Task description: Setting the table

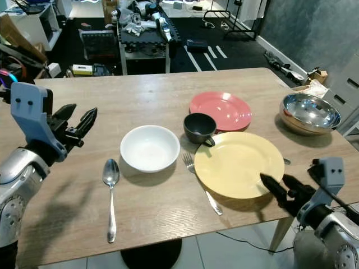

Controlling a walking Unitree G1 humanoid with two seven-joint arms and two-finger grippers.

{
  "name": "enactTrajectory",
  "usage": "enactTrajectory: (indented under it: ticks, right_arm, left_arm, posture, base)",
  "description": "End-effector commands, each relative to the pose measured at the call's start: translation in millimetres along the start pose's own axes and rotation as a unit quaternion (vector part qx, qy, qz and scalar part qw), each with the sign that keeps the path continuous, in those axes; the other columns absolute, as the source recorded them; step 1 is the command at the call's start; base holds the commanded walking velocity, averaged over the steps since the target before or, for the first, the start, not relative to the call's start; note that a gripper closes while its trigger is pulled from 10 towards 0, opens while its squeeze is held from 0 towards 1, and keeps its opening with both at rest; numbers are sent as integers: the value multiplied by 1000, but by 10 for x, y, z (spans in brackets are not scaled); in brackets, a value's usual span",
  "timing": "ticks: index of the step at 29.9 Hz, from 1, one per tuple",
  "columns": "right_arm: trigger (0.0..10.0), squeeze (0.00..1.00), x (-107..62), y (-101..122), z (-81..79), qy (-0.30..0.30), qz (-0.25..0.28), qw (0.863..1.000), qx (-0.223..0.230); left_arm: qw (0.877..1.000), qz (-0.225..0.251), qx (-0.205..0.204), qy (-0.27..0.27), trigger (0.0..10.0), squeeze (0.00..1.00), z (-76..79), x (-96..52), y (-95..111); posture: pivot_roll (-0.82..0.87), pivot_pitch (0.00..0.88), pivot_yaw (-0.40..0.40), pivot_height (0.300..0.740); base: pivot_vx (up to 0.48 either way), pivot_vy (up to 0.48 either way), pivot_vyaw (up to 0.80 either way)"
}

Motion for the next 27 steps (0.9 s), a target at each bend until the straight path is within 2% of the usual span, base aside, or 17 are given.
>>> enactTrajectory:
  ticks: [1,3,5,6,8,9,11,14,18,21,22,24,27]
  right_arm:
    - [10000,0,-4,-41,-30,12,-18,1000,-21]
    - [10000,0,-20,-50,73,-10,-29,998,-48]
    - [10000,0,-20,-50,73,-10,-29,998,-48]
    - [10000,0,-31,-9,149,-27,-23,998,-57]
    - [10000,0,-53,271,309,-66,30,995,-61]
    - [10000,0,-53,271,309,-66,30,995,-61]
    - [10000,0,-60,464,338,-72,70,993,-55]
    - [10000,0,-2,750,217,-52,136,989,-40]
    - [10000,0,36,884,159,-45,172,984,-24]
    - [10000,0,191,1099,-78,0,219,976,-6]
    - [10000,0,191,1099,-78,0,219,976,-6]
    - [10000,0,314,1093,-230,31,216,976,-5]
    - [10000,0,338,1077,-254,36,212,977,-5]
  left_arm:
    - [1000,-3,0,-1,10000,0,9,7,-27]
    - [1000,-2,0,-1,10000,0,9,9,-26]
    - [1000,-2,0,-1,10000,0,9,9,-26]
    - [1000,-2,0,-1,10000,0,8,10,-26]
    - [1000,-1,16,-3,10000,0,-8,9,4]
    - [1000,-1,16,-3,10000,0,-8,9,4]
    - [999,4,32,-9,10000,0,-26,1,64]
    - [997,1,66,-25,10000,0,-153,-80,231]
    - [996,-2,82,-27,10000,0,-253,-124,300]
    - [994,-9,112,-3,10000,0,-527,-166,384]
    - [994,-9,112,-3,10000,0,-527,-166,384]
    - [992,-15,124,3,10000,0,-612,-172,380]
    - [992,-18,127,2,10000,0,-621,-174,374]
  posture:
    - [-12,53,72,740]
    - [-11,51,72,740]
    - [-11,51,72,740]
    - [-11,50,72,740]
    - [-10,42,76,740]
    - [-10,42,76,740]
    - [-10,41,76,740]
    - [7,39,80,740]
    - [17,36,81,740]
    - [35,36,74,740]
    - [35,36,74,740]
    - [39,38,72,740]
    - [38,41,70,740]
  base:
    - [0,0,0]
    - [0,0,0]
    - [0,0,0]
    - [0,0,0]
    - [0,0,0]
    - [0,0,0]
    - [0,0,0]
    - [0,0,0]
    - [0,0,0]
    - [0,0,0]
    - [0,0,0]
    - [0,0,0]
    - [0,0,0]
Point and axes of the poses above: a point about 5 cm out from each wrist's last joint towards the gripper, its own x axis pointing out of the wrist towards the gripper, its own y axis along the axis of the wrist's last joint, z = x × y, the point moved 4 cm from there along x, pointing out of the wrist towards the gripper, and after that the axes turned 1 degree about -x, right-handed, at the moved point
